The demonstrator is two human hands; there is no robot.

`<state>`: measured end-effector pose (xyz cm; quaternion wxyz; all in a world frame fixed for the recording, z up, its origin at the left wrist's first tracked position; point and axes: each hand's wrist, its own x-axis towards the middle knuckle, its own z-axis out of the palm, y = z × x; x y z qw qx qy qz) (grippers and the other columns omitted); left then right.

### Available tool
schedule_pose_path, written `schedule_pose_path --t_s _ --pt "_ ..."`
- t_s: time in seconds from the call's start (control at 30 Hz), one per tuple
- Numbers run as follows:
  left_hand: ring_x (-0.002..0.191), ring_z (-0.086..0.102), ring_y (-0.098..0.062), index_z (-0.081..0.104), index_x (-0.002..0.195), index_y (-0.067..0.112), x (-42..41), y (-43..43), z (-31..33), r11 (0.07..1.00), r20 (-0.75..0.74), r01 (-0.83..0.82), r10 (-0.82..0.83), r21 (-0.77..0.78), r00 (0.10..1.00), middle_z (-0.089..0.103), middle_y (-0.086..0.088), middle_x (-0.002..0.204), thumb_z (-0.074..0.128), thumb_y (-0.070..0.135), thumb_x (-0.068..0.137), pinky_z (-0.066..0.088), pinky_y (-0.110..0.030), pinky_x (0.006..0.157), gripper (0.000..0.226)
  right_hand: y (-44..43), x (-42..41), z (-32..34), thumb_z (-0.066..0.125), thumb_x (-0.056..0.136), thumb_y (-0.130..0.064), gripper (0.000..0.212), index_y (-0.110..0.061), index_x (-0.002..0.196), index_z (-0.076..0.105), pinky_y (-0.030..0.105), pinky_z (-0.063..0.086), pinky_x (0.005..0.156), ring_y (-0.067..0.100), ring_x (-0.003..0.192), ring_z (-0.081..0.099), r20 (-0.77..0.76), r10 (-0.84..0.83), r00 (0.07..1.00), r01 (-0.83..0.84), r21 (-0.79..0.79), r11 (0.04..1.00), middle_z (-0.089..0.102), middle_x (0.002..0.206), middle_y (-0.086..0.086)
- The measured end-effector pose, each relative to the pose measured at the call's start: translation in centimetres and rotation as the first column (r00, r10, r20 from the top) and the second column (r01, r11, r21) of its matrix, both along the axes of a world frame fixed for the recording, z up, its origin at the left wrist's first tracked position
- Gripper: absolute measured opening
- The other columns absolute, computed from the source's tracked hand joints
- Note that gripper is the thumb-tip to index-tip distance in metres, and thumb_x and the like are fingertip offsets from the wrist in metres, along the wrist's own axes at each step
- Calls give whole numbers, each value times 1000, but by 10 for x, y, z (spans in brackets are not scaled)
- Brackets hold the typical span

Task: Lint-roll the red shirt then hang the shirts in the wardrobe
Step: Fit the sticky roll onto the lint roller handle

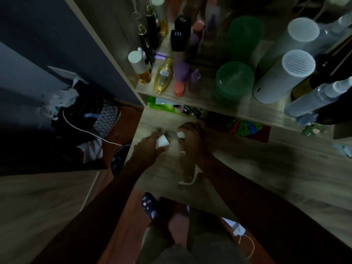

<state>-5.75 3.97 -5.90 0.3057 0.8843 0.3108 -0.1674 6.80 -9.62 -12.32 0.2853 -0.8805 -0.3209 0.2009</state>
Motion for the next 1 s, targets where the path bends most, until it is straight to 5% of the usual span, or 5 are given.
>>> schedule_pose_path --t_s 0.23,0.4,0.63,0.87,1.0 --pt "81 60 -19 64 114 7 -26 -18 39 975 106 -174 190 -141 976 64 -1 91 41 78 68 34 -24 62 89 -5 2 26 66 88 -13 20 -2 104 73 43 50 95 31 101 67 -115 7 993 11 156 988 73 105 16" --pt "78 60 -9 62 122 11 -47 -32 60 957 137 -222 249 -186 959 67 0 95 57 48 95 38 -5 60 46 -15 -15 83 74 87 -12 18 -8 104 75 24 56 79 4 92 70 -561 49 827 184 352 918 75 97 -3" --pt "86 58 20 57 133 21 -61 -47 87 969 282 -132 188 -209 941 64 17 98 56 43 97 38 -1 70 42 -31 -34 135 72 87 -6 17 -8 104 75 15 52 87 3 96 69 -582 223 782 79 448 891 74 99 -7" --pt "95 68 -9 33 148 35 -63 -59 109 948 339 -174 262 -267 904 69 2 110 58 53 93 56 -33 83 63 -37 -31 151 72 87 -8 13 -13 98 75 22 55 89 6 98 71 -649 241 721 121 461 879 76 100 -6" --pt "88 69 -10 27 150 43 -60 -63 119 947 372 -179 272 -266 888 71 0 102 58 46 95 56 -31 78 63 -40 -37 150 68 90 -8 16 -15 102 75 20 53 90 6 104 70 -690 231 686 188 474 860 76 102 -10"
